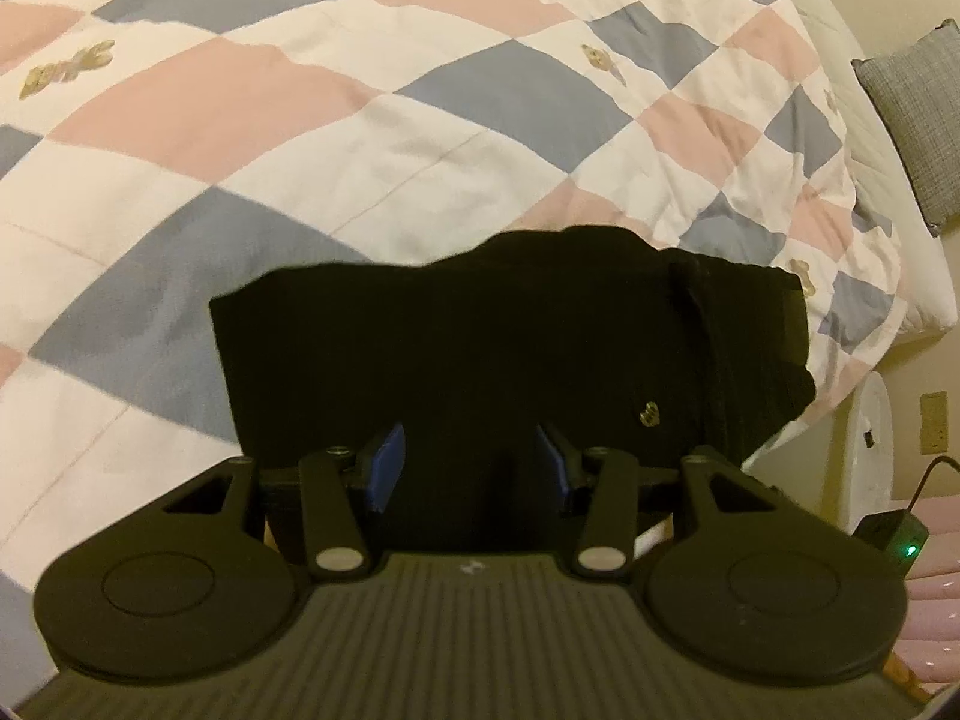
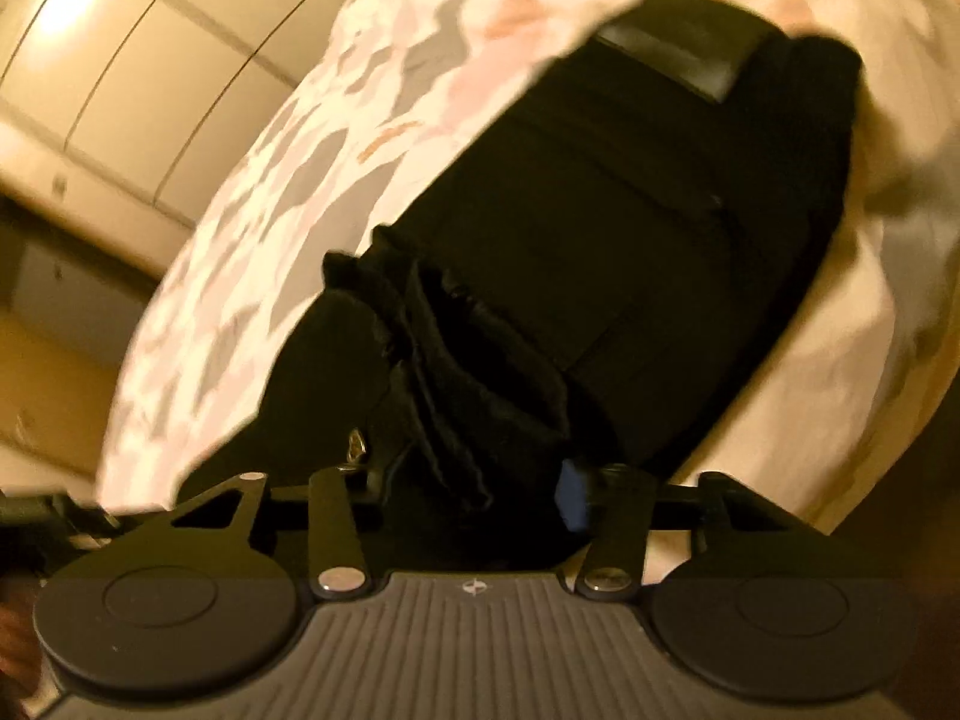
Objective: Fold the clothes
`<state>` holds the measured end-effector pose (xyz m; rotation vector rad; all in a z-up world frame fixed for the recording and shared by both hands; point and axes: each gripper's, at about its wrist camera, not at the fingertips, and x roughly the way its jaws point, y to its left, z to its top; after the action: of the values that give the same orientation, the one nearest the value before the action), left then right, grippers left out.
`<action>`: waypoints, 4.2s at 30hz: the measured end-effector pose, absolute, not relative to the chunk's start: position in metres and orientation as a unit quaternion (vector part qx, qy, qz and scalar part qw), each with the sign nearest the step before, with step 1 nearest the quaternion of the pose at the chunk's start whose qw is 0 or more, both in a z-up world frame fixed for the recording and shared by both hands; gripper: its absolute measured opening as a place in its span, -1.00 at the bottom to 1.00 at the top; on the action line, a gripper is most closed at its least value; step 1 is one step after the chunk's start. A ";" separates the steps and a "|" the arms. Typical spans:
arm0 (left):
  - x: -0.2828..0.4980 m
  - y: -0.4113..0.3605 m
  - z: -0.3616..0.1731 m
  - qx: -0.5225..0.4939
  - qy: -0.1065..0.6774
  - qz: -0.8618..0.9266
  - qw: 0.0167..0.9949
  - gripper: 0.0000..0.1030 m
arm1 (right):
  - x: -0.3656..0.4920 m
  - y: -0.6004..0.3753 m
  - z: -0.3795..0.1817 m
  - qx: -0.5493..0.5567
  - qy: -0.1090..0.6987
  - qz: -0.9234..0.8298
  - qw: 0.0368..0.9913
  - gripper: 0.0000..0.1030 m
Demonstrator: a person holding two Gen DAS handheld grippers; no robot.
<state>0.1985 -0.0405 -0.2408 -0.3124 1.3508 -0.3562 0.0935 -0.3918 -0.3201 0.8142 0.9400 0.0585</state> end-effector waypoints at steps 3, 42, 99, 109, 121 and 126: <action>0.204 -0.038 -0.247 -0.147 0.619 -0.158 0.755 -0.19 | 0.092 -0.389 -0.316 0.412 0.432 0.034 0.801 -0.58; 0.300 0.003 -0.289 -0.037 0.612 -0.486 0.623 0.09 | -0.003 -0.167 -0.304 0.482 0.305 -0.016 0.821 0.56; 0.237 0.043 -0.272 0.197 0.536 -0.525 0.631 -0.49 | -0.035 -0.175 -0.346 0.543 0.376 -0.222 0.718 -0.58; 0.244 0.033 -0.243 0.174 0.520 -0.524 0.652 -0.43 | -0.057 -0.197 -0.308 0.519 0.320 -0.261 0.748 -0.28; 0.222 -0.019 -0.255 0.289 0.555 -0.427 0.652 -0.45 | -0.033 -0.213 -0.312 0.499 0.355 -0.272 0.742 -0.26; 0.214 -0.022 -0.239 0.310 0.554 -0.409 0.656 -0.39 | -0.043 -0.189 -0.294 0.506 0.361 -0.262 0.738 -0.20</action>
<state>0.2136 -0.0222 -0.2387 0.7033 1.2546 -0.9272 -0.0430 -0.1893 -0.2944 1.1114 0.7926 -0.5755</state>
